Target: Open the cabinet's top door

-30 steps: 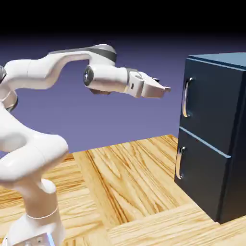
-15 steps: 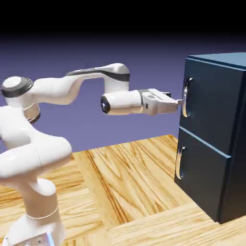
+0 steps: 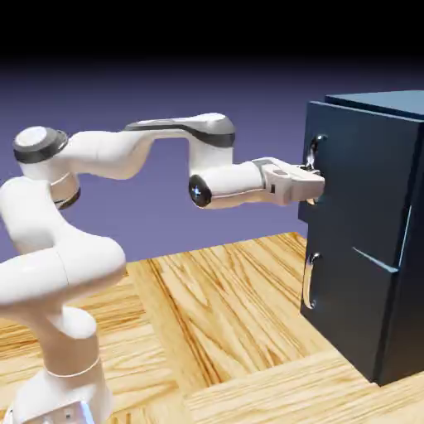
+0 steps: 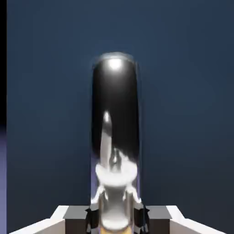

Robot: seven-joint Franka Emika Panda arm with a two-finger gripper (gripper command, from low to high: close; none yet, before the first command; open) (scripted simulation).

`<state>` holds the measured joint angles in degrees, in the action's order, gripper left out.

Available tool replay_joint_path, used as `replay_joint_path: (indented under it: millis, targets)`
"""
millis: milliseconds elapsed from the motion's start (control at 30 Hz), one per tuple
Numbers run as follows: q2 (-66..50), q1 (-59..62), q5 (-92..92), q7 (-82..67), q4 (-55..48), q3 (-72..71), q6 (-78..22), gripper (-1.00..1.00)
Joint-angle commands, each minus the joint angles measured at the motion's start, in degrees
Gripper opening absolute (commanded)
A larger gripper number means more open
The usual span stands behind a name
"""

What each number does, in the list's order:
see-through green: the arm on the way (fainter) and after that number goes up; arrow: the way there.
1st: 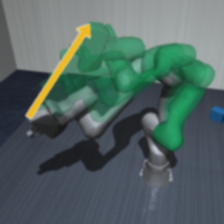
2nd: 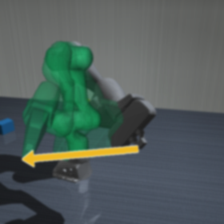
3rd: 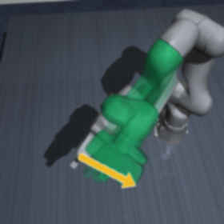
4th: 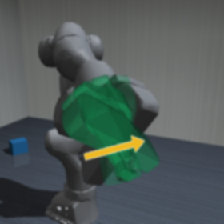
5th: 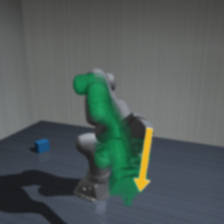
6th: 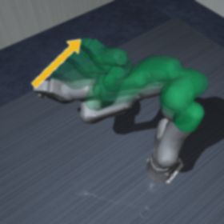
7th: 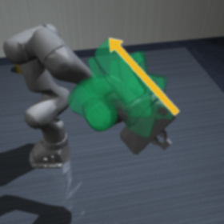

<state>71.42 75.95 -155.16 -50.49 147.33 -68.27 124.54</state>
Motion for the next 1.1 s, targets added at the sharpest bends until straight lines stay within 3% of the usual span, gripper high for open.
replay_joint_path:
  millis: [0,567,867,1067]
  targets:
    - [-0.33,-0.36,0.8,-0.43,1.35,0.94,-2.43,-1.0]
    - [-10.1,8.0,22.06,-9.7,11.87,16.04,-44.8,-1.0]
    - [-23.06,23.83,41.45,-20.37,5.26,18.09,-66.63,-1.0]
    - [-34.73,35.97,56.39,-28.96,-4.61,13.36,-75.07,-1.0]
